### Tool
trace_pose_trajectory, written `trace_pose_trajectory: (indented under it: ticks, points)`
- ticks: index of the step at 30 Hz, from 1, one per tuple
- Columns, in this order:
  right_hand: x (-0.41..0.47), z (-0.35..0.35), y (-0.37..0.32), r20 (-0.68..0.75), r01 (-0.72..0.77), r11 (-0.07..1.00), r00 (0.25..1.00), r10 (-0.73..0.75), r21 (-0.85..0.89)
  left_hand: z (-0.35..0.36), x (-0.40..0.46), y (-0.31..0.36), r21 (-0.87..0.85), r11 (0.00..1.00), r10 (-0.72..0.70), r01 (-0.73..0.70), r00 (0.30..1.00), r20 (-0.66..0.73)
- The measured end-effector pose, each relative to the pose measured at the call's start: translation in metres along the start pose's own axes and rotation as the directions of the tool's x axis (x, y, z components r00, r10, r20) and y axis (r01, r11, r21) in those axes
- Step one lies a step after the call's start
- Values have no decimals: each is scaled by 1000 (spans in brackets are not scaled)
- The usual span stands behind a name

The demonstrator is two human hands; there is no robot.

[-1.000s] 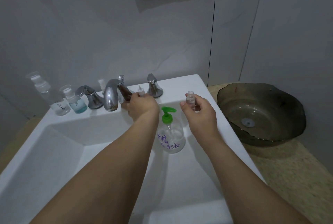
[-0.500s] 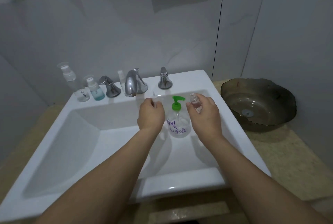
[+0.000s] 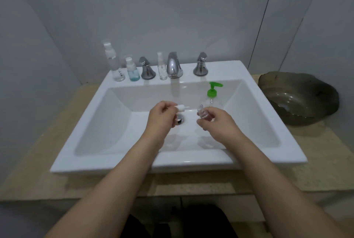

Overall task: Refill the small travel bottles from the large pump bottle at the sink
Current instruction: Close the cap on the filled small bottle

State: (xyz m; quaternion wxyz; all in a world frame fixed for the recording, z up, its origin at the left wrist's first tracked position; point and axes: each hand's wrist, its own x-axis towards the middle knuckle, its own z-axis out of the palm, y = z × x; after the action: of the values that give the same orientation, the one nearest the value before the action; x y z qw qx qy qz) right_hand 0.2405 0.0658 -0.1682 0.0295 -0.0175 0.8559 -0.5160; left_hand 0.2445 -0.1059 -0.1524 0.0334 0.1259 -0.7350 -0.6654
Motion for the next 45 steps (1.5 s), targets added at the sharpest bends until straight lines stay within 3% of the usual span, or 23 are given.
trace_pose_trajectory:
  ticks: [4, 12, 22, 29, 37, 45]
  points:
    - [4, -3, 5, -44, -33, 999, 999, 32, -13, -4, 0, 1, -36, 999, 23, -25, 999, -41]
    - [11, 1, 6, 35, -61, 996, 997, 64, -66, 3, -2, 0, 64, 987, 140, -144, 988, 60]
    - [11, 2, 6, 37, -25, 995, 999, 29, -99, 7, 1, -1, 165, 963, 211, -211, 977, 19]
    - [9, 1, 2, 45, 1, 991, 999, 5, -132, 7, 2, -2, 187, 958, 221, -219, 975, 8]
    - [6, 1, -1, 62, 70, 980, 996, -59, -189, 12, 5, -9, 304, 926, 191, -223, 973, 132]
    - [7, 2, -1, 59, 95, 981, 995, -87, -169, 10, 5, -9, 344, 915, 179, -211, 976, 123]
